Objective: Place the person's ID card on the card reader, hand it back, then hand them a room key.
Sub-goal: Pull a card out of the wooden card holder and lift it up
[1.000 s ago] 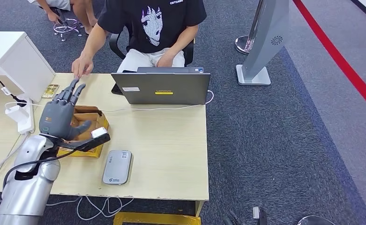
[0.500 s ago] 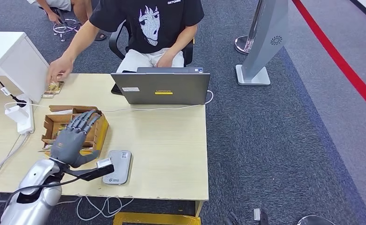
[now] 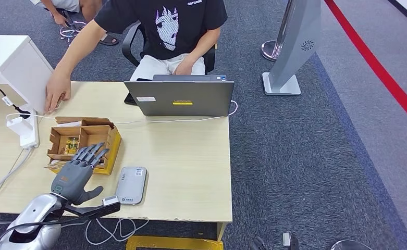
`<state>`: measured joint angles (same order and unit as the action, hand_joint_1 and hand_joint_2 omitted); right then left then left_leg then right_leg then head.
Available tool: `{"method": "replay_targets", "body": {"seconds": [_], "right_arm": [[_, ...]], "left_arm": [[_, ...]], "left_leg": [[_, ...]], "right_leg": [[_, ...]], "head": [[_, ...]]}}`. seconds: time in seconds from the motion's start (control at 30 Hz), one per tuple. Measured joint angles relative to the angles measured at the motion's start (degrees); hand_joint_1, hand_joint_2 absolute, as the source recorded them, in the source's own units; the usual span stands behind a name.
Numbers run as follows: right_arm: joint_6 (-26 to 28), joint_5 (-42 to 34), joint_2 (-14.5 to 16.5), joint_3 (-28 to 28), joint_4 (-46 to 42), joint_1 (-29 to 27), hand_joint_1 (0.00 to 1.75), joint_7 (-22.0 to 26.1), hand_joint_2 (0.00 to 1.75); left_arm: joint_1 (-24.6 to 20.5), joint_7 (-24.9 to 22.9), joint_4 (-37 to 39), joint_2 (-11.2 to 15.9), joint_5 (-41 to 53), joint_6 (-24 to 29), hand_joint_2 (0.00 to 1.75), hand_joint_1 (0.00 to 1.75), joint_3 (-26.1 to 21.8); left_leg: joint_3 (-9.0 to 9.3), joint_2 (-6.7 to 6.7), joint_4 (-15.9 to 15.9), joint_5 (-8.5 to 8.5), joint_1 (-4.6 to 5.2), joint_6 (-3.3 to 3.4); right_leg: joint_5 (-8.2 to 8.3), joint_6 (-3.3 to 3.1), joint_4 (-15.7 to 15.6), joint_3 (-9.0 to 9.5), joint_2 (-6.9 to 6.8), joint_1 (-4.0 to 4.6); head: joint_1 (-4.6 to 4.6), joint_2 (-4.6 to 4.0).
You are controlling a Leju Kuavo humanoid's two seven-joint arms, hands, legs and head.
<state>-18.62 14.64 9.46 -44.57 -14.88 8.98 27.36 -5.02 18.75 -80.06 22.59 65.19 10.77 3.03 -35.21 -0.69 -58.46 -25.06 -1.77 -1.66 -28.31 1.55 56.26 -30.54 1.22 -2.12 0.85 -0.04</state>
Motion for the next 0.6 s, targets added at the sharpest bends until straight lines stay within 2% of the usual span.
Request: {"method": "replay_targets", "body": {"seconds": [0.27,0.5,0.6], "right_arm": [[0.0,0.1,0.0,0.0,0.0,0.0,0.0,0.0,1.75],[0.0,0.9,0.0,0.0,0.0,0.1,0.0,-0.7,1.75],[0.0,1.0,0.0,0.0,0.0,0.2,0.0,-0.9,1.75]], "left_arm": [[0.0,-2.2,0.9,0.5,3.6,2.2,1.75,0.0,0.0],[-3.5,-6.6,7.8,-0.2,15.9,12.9,1.75,0.0,0.0],[-4.9,-7.3,10.3,-0.2,18.0,15.2,1.75,0.0,0.0]], "left_leg": [[0.0,-0.01,0.0,0.0,0.0,0.0],[0.0,-0.02,0.0,0.02,0.0,-0.02],[0.0,-0.02,0.0,0.02,0.0,-0.02]], "right_leg": [[0.0,0.0,0.0,-0.02,-0.01,0.01],[0.01,0.0,0.0,0.01,-0.01,0.01],[0.01,0.0,0.0,0.01,-0.01,0.0]], "head": [[0.01,0.0],[0.0,0.0],[-0.01,-0.01]]}}
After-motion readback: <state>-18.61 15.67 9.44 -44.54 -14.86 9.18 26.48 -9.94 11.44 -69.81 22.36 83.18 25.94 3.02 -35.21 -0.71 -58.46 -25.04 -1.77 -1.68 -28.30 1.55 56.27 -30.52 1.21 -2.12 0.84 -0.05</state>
